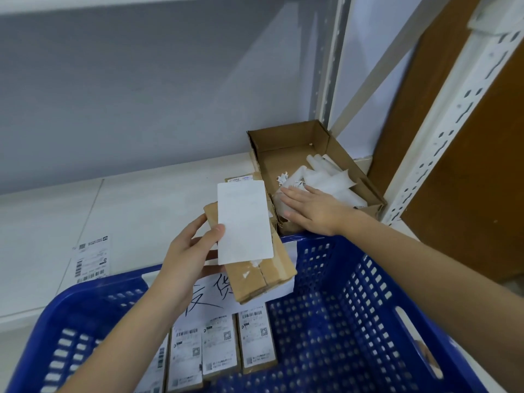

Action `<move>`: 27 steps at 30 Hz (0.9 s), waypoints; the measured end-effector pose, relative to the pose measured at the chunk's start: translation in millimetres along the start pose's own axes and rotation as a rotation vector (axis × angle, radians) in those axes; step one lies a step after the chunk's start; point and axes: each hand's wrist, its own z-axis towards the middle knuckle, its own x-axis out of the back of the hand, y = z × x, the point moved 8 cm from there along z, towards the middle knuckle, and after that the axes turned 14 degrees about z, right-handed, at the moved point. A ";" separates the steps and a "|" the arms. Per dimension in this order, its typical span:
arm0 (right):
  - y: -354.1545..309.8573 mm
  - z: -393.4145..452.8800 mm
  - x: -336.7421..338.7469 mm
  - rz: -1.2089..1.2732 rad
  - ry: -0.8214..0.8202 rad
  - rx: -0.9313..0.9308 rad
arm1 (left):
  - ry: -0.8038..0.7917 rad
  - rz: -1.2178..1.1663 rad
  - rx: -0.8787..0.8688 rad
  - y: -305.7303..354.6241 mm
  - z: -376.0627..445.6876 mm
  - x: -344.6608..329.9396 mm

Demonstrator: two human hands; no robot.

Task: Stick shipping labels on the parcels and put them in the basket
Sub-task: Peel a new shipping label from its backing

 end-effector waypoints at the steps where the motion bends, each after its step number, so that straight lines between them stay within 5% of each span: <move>1: -5.5 -0.7 4.6 -0.003 0.033 0.025 | -0.002 -0.003 0.001 -0.1 -1.3 -0.3; 7: -44.6 -37.2 46.9 0.019 0.305 0.182 | -0.021 -0.009 0.017 -1.2 -19.0 2.3; 14: -83.3 -110.3 64.5 0.508 0.396 -0.052 | -0.068 0.004 0.044 4.0 -67.7 12.7; 27: -186.4 -196.5 11.8 1.388 0.151 -0.273 | -0.134 0.067 0.048 -10.4 -153.7 47.0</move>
